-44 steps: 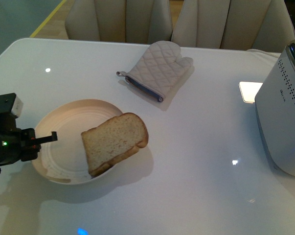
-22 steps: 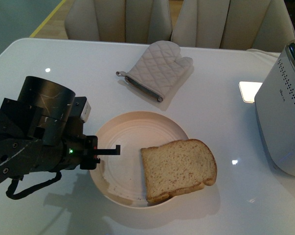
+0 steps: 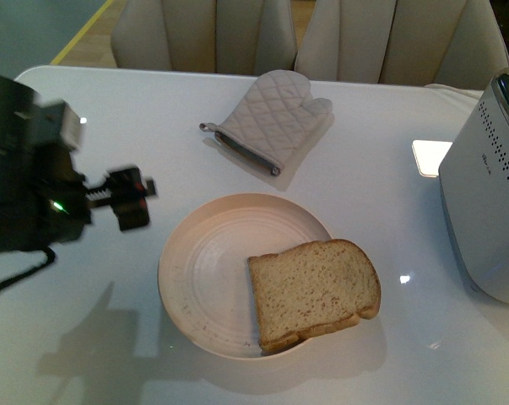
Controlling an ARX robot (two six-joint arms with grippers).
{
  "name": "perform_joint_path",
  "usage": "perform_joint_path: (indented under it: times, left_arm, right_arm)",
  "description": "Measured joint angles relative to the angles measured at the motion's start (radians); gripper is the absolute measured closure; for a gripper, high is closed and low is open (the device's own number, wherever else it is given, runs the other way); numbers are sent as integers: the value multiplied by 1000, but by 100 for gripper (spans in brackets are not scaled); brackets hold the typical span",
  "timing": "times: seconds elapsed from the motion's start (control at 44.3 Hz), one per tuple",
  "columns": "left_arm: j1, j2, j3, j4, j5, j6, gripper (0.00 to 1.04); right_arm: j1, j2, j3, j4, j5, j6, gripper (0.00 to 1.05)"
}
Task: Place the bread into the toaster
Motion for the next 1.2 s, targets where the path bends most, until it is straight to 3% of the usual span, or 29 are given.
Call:
perform_joint_path:
  times: [0.135,0.361,0.519,0.587,0.7,0.926,1.016,1.197]
  left_arm:
    - [139,-302,-131,68,24,-59,6]
    - [210,-927,-299,-31,77,-153,7]
    - [241,-1214,-391,-108,85,-230,7]
    - [230,-1364,-472,-117,5,-95,20]
    - [219,-1558,-584,-169,2,220,46]
    - [219,-1633,-629,-196,1,313,80]
    - [219,-1682,-650,-219,0,325,100]
    - [219,-1748,-675,-262,0,331,102]
  right_arm:
    - [0,0,0,0,0,0,9]
    - [0,0,0,0,0,0,9]
    - [0,0,0,0,0,0,9]
    - [0,0,0,0,0,0,9]
    - [0,0,0,0,0,0,9]
    - [0,0,0,0,0,0,9]
    - [0,0,0,0,0,0,9]
    - [0,0,0,0,0,0,9]
